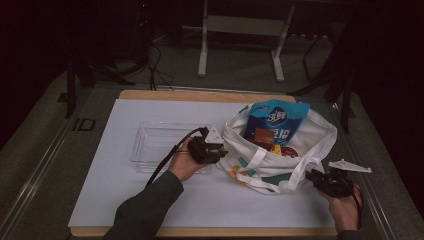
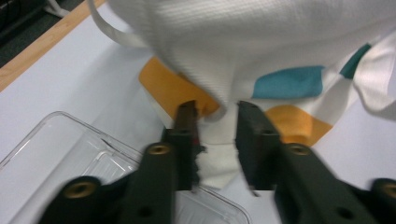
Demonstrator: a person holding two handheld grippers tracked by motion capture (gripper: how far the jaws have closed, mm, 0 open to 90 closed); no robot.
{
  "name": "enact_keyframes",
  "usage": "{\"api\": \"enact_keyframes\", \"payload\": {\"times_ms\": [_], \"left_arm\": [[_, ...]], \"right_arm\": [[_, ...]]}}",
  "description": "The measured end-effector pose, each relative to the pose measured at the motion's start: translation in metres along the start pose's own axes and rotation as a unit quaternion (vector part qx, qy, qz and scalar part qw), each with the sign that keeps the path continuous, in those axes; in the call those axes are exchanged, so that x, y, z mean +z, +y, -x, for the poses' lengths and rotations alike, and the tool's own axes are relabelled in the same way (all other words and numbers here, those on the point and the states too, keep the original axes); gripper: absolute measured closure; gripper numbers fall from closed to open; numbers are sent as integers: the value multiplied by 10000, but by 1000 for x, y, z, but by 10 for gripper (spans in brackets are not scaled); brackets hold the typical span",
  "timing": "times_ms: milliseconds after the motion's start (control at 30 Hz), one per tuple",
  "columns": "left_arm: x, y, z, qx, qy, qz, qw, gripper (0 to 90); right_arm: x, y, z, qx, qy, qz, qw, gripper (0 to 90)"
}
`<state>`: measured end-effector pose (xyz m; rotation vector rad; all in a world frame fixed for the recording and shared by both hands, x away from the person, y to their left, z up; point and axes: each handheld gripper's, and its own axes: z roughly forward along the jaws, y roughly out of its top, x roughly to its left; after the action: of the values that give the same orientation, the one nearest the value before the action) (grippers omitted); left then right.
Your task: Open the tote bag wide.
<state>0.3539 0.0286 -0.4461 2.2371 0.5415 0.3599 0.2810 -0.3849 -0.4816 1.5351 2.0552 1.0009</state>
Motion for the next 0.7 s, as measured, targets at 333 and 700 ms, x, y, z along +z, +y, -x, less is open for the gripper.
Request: {"api": "enact_keyframes", "payload": {"times_ms": [333,700], "left_arm": [[-17,9,-6,-117,42,547,9984,577],[-12,22,-1,51,88,444,9990,773]], "right_arm": [[-13,21,16,183,-311,399,9985,558],[-2,42,26,548,-59,633,9965,684]]}}
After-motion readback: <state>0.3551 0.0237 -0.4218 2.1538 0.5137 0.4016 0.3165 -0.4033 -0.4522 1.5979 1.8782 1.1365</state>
